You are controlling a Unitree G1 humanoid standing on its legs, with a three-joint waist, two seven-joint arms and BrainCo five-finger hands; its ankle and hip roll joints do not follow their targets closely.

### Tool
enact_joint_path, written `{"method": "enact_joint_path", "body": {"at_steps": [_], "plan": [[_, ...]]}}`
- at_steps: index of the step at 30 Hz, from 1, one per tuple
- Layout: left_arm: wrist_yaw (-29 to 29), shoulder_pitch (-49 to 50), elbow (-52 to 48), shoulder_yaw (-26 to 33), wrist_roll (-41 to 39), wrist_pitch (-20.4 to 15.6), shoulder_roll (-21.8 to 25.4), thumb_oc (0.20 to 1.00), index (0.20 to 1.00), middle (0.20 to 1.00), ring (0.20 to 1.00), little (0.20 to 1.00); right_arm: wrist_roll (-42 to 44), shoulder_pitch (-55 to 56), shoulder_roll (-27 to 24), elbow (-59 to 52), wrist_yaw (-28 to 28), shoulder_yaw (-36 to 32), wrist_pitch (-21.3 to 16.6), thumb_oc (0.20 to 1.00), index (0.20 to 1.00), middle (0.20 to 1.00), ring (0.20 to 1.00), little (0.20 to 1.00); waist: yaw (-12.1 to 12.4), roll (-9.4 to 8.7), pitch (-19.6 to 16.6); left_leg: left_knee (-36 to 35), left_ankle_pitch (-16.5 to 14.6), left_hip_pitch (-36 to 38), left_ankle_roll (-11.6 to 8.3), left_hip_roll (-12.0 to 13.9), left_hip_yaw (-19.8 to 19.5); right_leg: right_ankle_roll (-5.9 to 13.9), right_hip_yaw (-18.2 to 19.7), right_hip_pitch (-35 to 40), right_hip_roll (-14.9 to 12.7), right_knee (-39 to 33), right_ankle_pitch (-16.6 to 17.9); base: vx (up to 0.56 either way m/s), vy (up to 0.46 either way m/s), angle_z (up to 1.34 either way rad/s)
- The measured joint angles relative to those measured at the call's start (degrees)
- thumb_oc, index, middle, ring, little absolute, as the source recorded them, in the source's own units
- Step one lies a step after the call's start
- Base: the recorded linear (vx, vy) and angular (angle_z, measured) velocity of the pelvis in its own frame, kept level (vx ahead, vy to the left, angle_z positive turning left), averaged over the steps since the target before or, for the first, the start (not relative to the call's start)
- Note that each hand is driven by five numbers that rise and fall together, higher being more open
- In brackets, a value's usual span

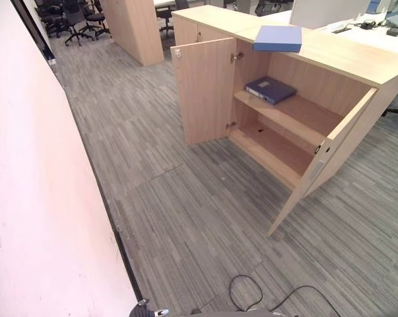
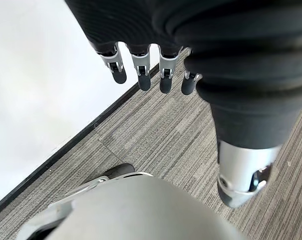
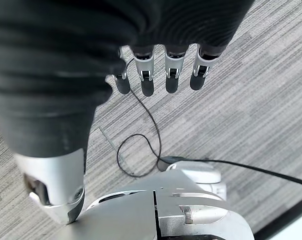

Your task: Put the empty folder in the office cabinet

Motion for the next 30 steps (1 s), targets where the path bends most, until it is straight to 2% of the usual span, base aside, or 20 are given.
{"method": "enact_joint_path", "body": {"at_steps": [17,23,24,26,27,28,29,30], "plan": [[0.44,-1.06,-0.03,-0.39,1.24,0.09,0.22,1.000,1.000,1.000,1.000,1.000,-0.18,-0.23,-0.41,-0.01,1.02,0.69,0.04,1.000,1.000,1.000,1.000,1.000,0.02,-0.04,0.16,0.33,-0.14,-1.60,-0.44,0.13,-0.30,-0.02,-0.03,-1.43,0.11,0.16,-0.05,0.01,-0.030,0.01],[1.11,-1.25,-0.03,-0.17,1.19,0.25,0.32,1.000,1.000,1.000,1.000,1.000,-0.13,-0.76,-0.86,0.00,1.47,0.72,0.05,1.000,1.000,1.000,1.000,1.000,0.02,0.23,1.20,0.56,0.14,-2.91,-0.55,0.30,-0.66,-0.71,-0.31,-2.92,0.27,1.05,-0.43,0.01,-0.105,0.03],[1.19,-1.66,-0.19,-0.08,1.02,0.25,0.36,1.000,1.000,1.000,1.000,1.000,-0.03,-1.11,-1.08,0.02,1.49,0.70,0.04,1.000,1.000,1.000,1.000,1.000,0.13,0.35,1.78,1.51,0.17,-3.60,-1.14,0.47,-0.78,-1.03,-0.55,-3.23,0.61,2.12,-0.72,-0.03,-0.201,0.11],[1.33,-3.15,-0.94,0.82,0.91,0.23,1.31,1.000,1.000,1.000,1.000,1.000,0.03,-2.54,-0.69,0.11,1.68,0.80,-0.02,1.000,1.000,1.000,1.000,1.000,0.08,-1.17,3.64,7.24,-0.95,-6.96,-2.86,0.04,-0.78,-2.57,-1.24,-5.14,-0.68,4.61,-2.09,-0.02,-0.146,0.19],[1.41,-3.92,-1.16,0.88,0.88,0.25,1.73,1.000,1.000,1.000,1.000,1.000,0.02,-3.14,-0.55,0.05,1.72,0.81,0.01,1.000,1.000,1.000,1.000,1.000,0.23,-1.89,4.57,9.38,-0.29,-8.25,-3.88,-0.25,-0.58,-2.79,-1.88,-5.10,-1.06,4.88,-2.22,0.00,-0.173,0.32],[1.45,-4.30,-3.07,1.44,0.51,0.10,2.50,1.000,1.000,1.000,1.000,1.000,0.02,-4.59,-0.50,0.18,1.71,0.77,0.14,1.000,1.000,1.000,1.000,1.000,0.81,-3.63,5.96,15.78,0.72,-12.54,-5.50,-0.60,0.16,-3.64,-2.23,-6.69,-2.23,6.42,-2.71,0.02,-0.177,0.31],[1.47,-4.95,-3.43,1.46,0.12,0.17,2.46,1.000,1.000,1.000,1.000,1.000,0.02,-4.80,-0.56,0.22,1.64,0.76,0.17,1.000,1.000,1.000,1.000,1.000,1.35,-4.11,6.89,18.90,1.60,-14.17,-6.61,-0.53,0.66,-4.66,-2.70,-6.07,-2.64,6.34,-2.23,0.09,-0.170,0.28],[1.43,-5.29,-3.58,1.80,-0.51,0.24,2.62,1.000,1.000,1.000,1.000,1.000,0.03,-4.95,-0.55,0.02,1.56,0.69,0.15,1.000,1.000,1.000,1.000,1.000,1.97,-4.51,7.33,21.48,2.63,-15.58,-8.04,-0.50,0.61,-4.84,-2.94,-6.43,-2.84,6.89,-2.48,0.11,-0.133,0.24]]}}
